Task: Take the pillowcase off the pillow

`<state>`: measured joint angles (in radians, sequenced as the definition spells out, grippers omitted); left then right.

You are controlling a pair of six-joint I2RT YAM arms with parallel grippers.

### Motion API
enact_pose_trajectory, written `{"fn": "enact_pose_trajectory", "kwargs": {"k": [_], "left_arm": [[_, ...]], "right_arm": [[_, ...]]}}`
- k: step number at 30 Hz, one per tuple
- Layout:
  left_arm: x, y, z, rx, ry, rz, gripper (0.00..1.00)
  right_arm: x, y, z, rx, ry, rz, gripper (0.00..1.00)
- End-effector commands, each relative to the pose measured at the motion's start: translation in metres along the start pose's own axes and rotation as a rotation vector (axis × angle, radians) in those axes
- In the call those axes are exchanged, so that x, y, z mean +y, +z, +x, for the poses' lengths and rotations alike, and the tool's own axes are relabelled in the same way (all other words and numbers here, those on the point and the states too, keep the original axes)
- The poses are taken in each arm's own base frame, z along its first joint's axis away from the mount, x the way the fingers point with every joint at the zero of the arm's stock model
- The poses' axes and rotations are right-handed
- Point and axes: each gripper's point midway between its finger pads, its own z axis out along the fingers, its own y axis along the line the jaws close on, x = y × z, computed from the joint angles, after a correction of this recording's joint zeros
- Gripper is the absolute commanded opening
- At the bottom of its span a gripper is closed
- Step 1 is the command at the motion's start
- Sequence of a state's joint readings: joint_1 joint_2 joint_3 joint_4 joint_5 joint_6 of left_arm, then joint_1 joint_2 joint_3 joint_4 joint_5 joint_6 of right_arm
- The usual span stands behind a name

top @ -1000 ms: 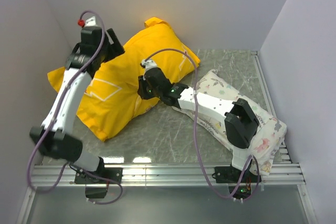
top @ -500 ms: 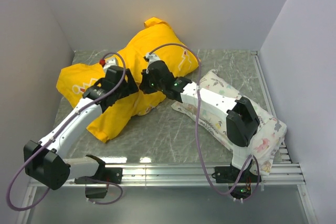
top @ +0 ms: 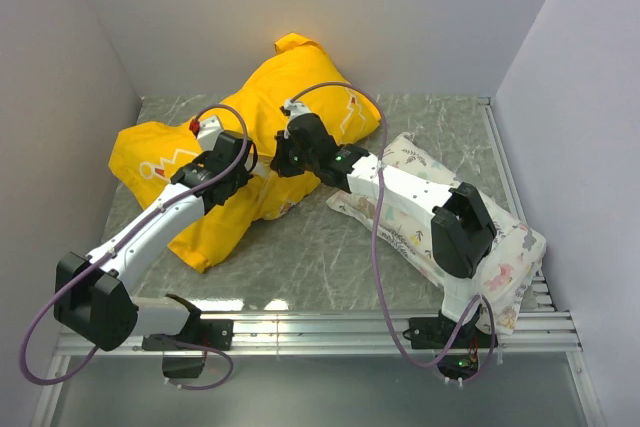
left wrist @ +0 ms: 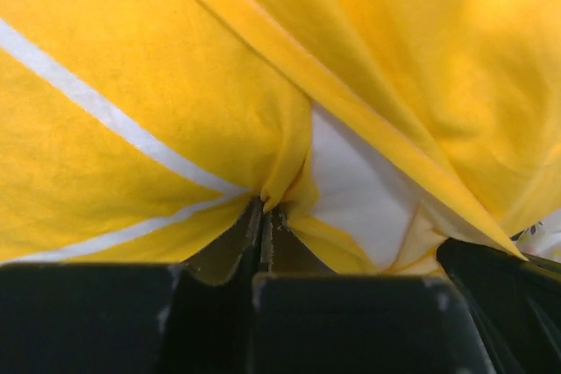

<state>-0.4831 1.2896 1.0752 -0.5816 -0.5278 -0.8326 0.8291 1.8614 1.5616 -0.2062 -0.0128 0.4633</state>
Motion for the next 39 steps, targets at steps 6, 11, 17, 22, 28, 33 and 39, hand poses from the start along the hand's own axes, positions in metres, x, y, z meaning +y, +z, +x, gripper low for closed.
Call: {"fn": "enact_pose_trajectory", "kwargs": {"k": [6, 11, 17, 22, 28, 33, 39], "left_arm": [[0.023, -0.024, -0.019, -0.047, -0.003, -0.053, 0.0], [0.048, -0.031, -0.026, -0.025, -0.054, -0.03, 0.0], [0.106, -0.041, -0.042, -0.086, -0.174, -0.084, 0.0], [0.099, -0.024, -0.009, 0.041, -0.194, -0.007, 0.0], [0.093, -0.003, 0.027, 0.118, -0.221, 0.047, 0.0], [0.095, -0.003, 0.025, 0.101, -0.218, 0.045, 0.0], [0.087, -0.006, 0.022, 0.081, -0.227, 0.099, 0.0]], "right_arm": [[-0.065, -0.013, -0.033, -0.078, 0.042, 0.178, 0.0], [-0.126, -0.025, -0.044, -0.106, 0.12, 0.322, 0.0], [-0.163, -0.046, -0.056, -0.153, 0.198, 0.377, 0.0], [-0.143, -0.039, -0.052, -0.133, 0.165, 0.32, 0.0], [-0.096, -0.046, -0.056, -0.14, 0.053, 0.225, 0.14], [-0.044, -0.075, -0.073, -0.199, -0.078, 0.168, 0.41], [0.033, -0.108, -0.075, -0.247, -0.18, 0.036, 0.52]]}}
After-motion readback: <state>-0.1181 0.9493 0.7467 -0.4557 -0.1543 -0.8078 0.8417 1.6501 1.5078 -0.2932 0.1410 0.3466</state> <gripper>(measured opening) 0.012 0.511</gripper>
